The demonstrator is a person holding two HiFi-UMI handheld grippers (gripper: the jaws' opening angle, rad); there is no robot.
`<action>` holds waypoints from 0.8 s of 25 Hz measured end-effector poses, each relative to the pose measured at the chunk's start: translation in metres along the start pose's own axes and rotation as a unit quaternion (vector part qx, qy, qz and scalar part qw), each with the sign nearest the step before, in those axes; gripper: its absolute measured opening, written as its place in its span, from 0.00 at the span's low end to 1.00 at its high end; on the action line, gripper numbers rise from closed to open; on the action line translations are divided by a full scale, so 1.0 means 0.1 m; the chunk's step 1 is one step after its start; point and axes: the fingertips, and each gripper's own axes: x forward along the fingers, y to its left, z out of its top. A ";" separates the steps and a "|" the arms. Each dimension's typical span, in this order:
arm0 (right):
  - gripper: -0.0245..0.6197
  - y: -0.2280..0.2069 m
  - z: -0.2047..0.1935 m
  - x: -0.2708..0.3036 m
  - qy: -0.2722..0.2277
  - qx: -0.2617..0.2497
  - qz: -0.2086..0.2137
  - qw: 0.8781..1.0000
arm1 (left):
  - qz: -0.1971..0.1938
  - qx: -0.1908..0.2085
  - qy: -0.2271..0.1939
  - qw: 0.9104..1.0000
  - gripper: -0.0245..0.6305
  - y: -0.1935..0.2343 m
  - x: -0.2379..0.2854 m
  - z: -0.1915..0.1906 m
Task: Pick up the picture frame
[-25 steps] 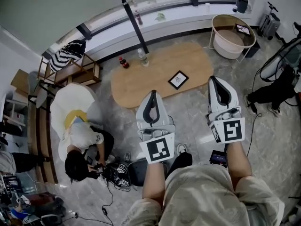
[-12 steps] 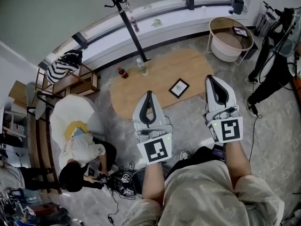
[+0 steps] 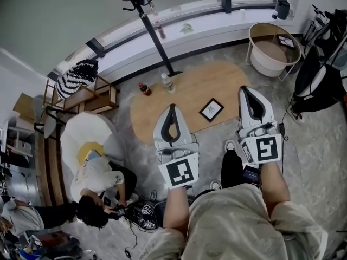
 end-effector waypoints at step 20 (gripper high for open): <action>0.04 -1.11 -0.75 1.86 0.022 0.036 0.044 0.998 | 0.048 0.006 0.032 0.998 0.04 -0.09 2.06 -0.49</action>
